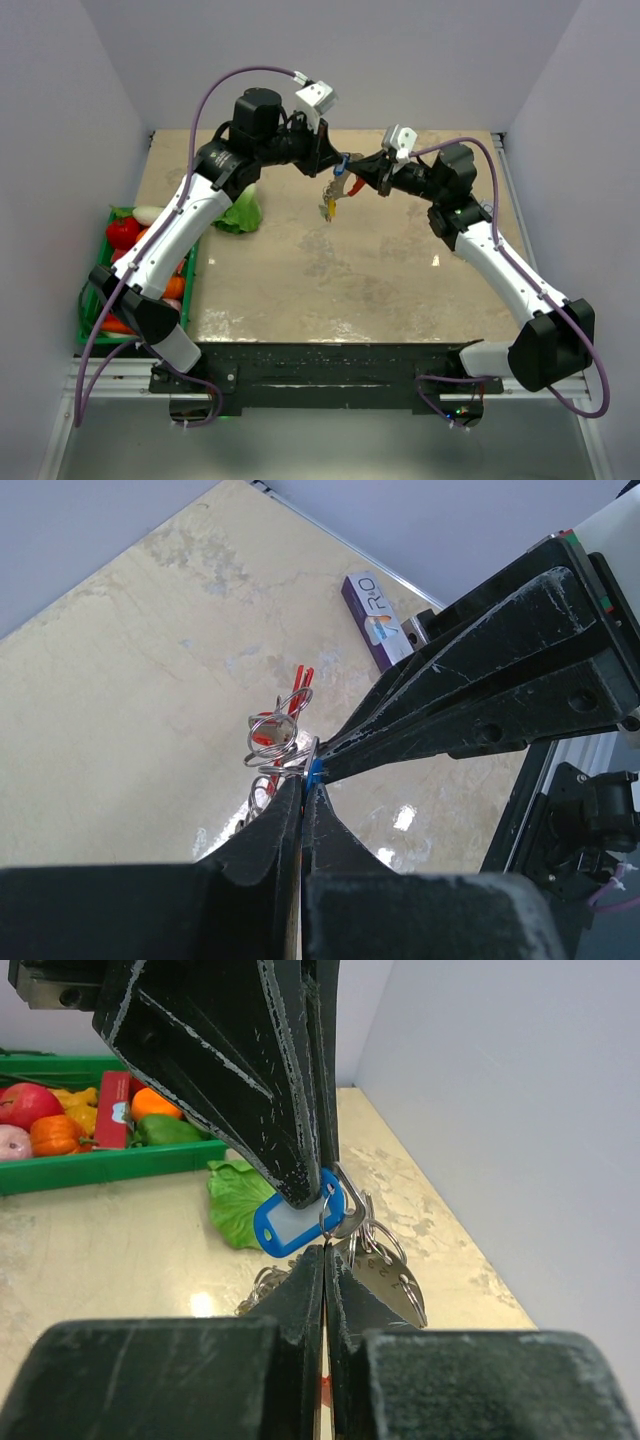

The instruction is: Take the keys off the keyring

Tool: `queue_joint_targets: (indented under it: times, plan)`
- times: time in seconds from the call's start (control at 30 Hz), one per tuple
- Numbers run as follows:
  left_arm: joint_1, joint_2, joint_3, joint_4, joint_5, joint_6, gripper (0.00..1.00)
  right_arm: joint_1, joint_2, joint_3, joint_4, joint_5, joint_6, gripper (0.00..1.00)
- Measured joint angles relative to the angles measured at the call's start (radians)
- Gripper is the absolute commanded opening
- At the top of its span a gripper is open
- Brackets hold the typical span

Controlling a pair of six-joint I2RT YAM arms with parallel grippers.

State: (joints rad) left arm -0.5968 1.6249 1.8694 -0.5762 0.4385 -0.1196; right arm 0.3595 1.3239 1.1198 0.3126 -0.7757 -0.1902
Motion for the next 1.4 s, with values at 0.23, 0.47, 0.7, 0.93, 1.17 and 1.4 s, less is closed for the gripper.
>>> queue_joint_targets:
  times: [0.23,0.47,0.7,0.93,1.17,1.4]
  plan:
    - [0.0,-0.001,0.0,-0.018,-0.038,0.036,0.0,0.0,-0.005,0.0,-0.022,-0.001,-0.013,0.0]
    - [-0.001,-0.014,0.0,-0.032,-0.082,0.077,0.0,-0.003,-0.033,0.0,-0.022,-0.005,-0.012,0.0]
    - [0.001,-0.017,0.0,-0.043,-0.113,0.091,0.0,-0.013,-0.058,0.0,-0.014,-0.028,-0.006,0.0]
    - [0.001,-0.017,0.0,-0.043,-0.121,0.091,0.0,-0.011,-0.058,0.0,-0.013,-0.113,0.01,0.16]
    - [0.001,-0.017,0.0,-0.043,-0.119,0.09,0.0,0.031,-0.041,0.0,-0.023,-0.187,0.0,0.27]
    - [0.001,-0.017,0.0,-0.043,-0.111,0.087,0.0,0.065,0.007,0.0,-0.037,-0.17,-0.01,0.31]
